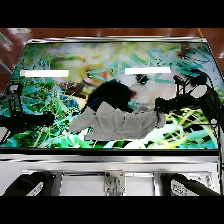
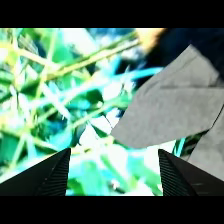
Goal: Fold the shirts.
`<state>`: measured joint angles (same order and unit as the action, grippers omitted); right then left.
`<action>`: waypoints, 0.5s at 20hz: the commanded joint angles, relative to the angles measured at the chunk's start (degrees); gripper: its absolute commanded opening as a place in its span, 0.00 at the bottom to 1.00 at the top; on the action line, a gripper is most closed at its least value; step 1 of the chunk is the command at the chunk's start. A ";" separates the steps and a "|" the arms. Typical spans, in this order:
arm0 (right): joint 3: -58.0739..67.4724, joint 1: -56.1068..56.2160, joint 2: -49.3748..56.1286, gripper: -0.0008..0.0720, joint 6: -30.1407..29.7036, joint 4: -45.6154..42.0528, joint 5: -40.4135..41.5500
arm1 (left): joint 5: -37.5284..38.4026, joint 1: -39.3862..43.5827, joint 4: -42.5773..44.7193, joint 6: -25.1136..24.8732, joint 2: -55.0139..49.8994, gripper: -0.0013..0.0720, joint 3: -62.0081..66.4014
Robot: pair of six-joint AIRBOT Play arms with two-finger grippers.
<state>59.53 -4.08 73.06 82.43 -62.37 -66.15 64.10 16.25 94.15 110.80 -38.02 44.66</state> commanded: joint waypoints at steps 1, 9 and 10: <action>-0.02 0.02 0.04 0.09 -1.36 -1.49 -3.13 | 0.90 -0.63 -13.70 -2.12 -0.04 0.90 -4.98; -0.02 0.02 0.04 0.09 -1.51 -13.18 -8.44 | -25.90 11.47 -29.35 2.25 -14.53 0.90 -18.12; -0.02 0.02 0.04 0.09 -1.49 -13.11 -8.46 | -28.76 12.55 -30.25 2.25 -17.03 0.90 -17.81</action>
<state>59.53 -4.08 73.06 80.97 -73.14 -72.77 45.60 25.32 69.56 112.46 -48.86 27.99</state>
